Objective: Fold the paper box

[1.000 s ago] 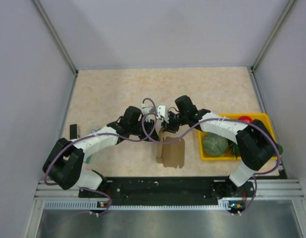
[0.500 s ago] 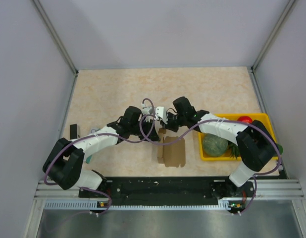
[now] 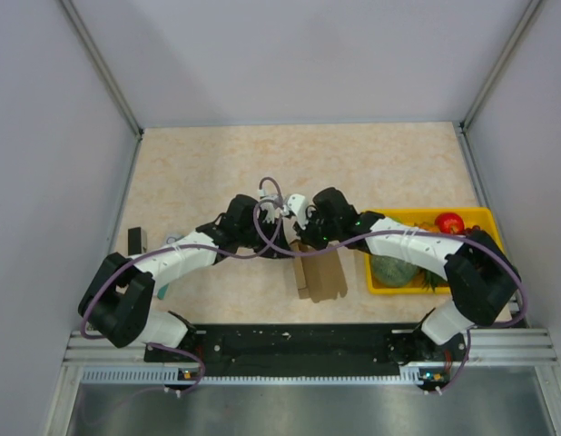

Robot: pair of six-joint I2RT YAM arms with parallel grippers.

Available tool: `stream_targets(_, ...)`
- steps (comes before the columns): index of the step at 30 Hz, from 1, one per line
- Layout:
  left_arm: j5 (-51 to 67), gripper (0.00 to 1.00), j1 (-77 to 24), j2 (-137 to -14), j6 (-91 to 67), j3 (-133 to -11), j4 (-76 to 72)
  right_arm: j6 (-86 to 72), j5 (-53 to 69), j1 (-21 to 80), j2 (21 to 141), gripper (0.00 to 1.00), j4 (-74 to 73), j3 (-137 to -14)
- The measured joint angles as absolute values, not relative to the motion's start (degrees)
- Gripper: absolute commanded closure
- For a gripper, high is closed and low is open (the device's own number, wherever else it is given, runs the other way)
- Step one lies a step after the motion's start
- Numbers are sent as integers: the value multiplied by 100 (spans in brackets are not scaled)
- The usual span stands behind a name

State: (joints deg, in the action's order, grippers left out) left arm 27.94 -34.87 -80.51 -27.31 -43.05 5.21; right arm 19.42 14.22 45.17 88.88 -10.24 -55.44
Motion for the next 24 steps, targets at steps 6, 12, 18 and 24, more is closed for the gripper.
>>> stream_targets(6,2759,67,-3487,-8077,-2810,-4305,517,644,1319,4536,8818,100,-1041,-5478)
stream_targets(12,2757,65,-3505,-8086,-2818,-4305,510,-788,1332,4563,8912,100,-926,-5476)
stream_targets(18,2746,64,-3511,-8073,-2840,-4268,499,-1938,1190,4571,8932,100,-458,-5234)
stream_targets(24,2650,55,-3520,-7835,-2926,-3994,370,-2755,814,4786,8807,100,377,-4755)
